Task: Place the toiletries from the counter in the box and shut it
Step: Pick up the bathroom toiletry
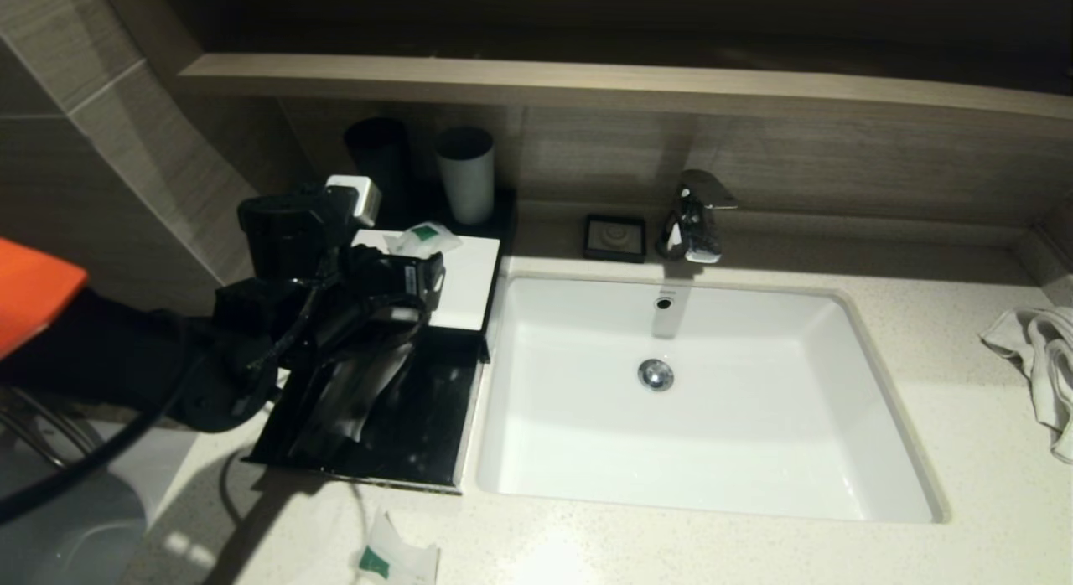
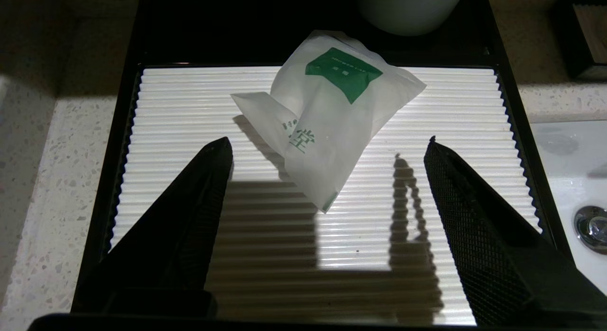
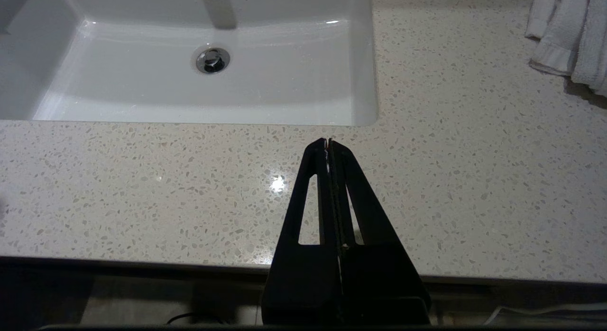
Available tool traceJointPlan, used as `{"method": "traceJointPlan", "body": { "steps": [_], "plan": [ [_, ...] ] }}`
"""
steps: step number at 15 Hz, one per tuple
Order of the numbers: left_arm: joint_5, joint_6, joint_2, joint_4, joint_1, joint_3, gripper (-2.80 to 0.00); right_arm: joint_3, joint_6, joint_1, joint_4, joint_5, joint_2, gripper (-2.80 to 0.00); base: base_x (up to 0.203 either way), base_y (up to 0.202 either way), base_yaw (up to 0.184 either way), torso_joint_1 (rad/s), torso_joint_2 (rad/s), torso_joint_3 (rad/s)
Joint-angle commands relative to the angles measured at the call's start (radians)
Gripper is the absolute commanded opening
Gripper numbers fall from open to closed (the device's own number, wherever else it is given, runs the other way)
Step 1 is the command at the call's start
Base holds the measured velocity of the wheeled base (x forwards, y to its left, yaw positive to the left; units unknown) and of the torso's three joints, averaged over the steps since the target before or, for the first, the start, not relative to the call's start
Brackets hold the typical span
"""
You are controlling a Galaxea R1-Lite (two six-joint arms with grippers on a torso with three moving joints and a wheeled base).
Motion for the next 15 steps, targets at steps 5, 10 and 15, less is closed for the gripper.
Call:
{"method": "traceJointPlan", "body": {
  "steps": [5,10,15],
  "plan": [
    [0.003,-0.001,0.031,-0.005,0.004,-0.033,0.0,0.0,0.001,0.0,0.0,0.0,0.002,-2.8,0.0,0.0,0.0,0.0,0.0,0.0],
    [0.003,-0.001,0.034,-0.005,0.006,-0.035,0.0,0.0,0.0,0.0,0.0,0.0,0.002,-2.8,0.0,0.0,0.0,0.0,0.0,0.0],
    [0.003,-0.001,0.033,-0.005,0.007,-0.035,0.0,0.0,0.0,0.0,0.0,0.0,0.002,-2.8,0.0,0.0,0.0,0.0,0.0,0.0]
  ]
}}
